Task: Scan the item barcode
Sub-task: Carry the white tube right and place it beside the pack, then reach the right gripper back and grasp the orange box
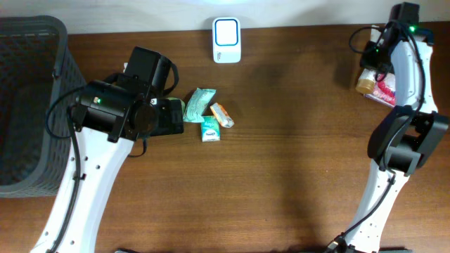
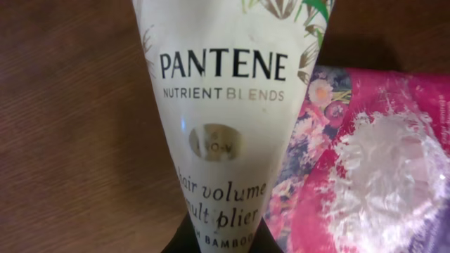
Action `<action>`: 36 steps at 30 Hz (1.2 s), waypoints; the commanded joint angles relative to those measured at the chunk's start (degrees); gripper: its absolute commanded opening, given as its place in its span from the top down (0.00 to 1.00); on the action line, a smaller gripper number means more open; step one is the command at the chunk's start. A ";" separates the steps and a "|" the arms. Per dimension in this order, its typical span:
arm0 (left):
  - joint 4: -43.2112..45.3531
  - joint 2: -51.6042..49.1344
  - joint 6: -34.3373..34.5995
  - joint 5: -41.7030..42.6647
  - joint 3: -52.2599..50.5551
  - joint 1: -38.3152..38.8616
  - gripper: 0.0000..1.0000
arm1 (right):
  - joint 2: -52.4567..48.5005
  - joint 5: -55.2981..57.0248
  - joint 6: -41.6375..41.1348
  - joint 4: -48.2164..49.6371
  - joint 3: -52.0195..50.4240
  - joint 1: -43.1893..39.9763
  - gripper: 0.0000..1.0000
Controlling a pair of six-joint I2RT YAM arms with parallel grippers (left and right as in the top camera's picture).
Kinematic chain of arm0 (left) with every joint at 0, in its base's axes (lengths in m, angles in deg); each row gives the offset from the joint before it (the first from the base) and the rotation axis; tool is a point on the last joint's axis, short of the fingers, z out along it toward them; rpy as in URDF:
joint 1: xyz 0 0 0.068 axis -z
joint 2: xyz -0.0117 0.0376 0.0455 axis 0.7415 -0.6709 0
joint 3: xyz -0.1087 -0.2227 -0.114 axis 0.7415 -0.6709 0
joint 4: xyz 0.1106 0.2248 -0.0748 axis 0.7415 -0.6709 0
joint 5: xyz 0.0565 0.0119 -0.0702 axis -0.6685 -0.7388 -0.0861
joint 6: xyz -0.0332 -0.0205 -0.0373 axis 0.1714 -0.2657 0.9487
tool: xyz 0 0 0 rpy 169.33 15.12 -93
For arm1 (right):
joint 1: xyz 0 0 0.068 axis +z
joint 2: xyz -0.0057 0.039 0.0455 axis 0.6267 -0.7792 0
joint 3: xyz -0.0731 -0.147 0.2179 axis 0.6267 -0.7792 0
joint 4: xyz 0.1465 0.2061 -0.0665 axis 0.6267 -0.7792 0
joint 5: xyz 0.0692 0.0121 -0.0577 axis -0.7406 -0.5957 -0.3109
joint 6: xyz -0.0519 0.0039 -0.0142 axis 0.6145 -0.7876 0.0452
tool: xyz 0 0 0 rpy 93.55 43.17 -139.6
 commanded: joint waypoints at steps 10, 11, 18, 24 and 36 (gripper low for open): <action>-0.04 0.15 -0.11 -0.59 -0.07 -0.09 0.01 | 1.31 13.18 -0.15 4.42 -10.67 -6.93 0.96; -0.04 0.15 -0.09 -0.59 -0.07 -0.09 0.01 | 1.79 11.28 -0.04 3.96 -10.67 -8.11 0.96; -0.04 0.15 -0.11 -0.59 -0.07 -0.09 0.01 | 8.20 4.09 -0.79 3.19 -10.67 -10.12 0.01; -0.07 0.15 -0.11 -0.61 -0.07 -0.09 0.01 | 25.05 -25.20 -3.72 -1.64 -10.67 -10.03 0.01; -0.04 0.15 -0.11 -0.59 -0.07 -0.09 0.01 | 24.13 -44.02 22.36 -7.74 -24.48 20.87 0.37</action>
